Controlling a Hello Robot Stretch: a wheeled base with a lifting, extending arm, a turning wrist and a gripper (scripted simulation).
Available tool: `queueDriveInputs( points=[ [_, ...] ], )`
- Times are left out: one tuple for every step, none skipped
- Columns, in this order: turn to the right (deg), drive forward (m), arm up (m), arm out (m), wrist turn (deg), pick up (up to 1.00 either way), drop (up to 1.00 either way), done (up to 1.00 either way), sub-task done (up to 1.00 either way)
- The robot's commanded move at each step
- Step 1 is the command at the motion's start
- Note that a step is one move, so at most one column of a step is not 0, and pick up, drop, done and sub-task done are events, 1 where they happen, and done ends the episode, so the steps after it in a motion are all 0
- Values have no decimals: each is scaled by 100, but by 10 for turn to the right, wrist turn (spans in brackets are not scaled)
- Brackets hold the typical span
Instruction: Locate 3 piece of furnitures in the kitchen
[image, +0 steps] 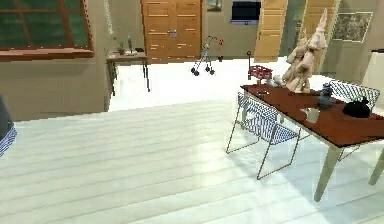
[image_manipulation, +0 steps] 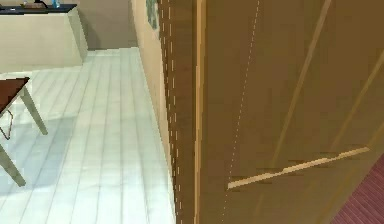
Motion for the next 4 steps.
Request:
queueDriveInputs(
  points=[
    [-90, 0, 0, 0, 0, 0, 0, 0, 0],
    [0, 10, 0, 0, 0, 0, 0, 0, 0],
    [450, 0, 0, 0, 0, 0, 0, 0, 0],
    [120, 0, 0, 0, 0, 0, 0, 0, 0]
  ],
)
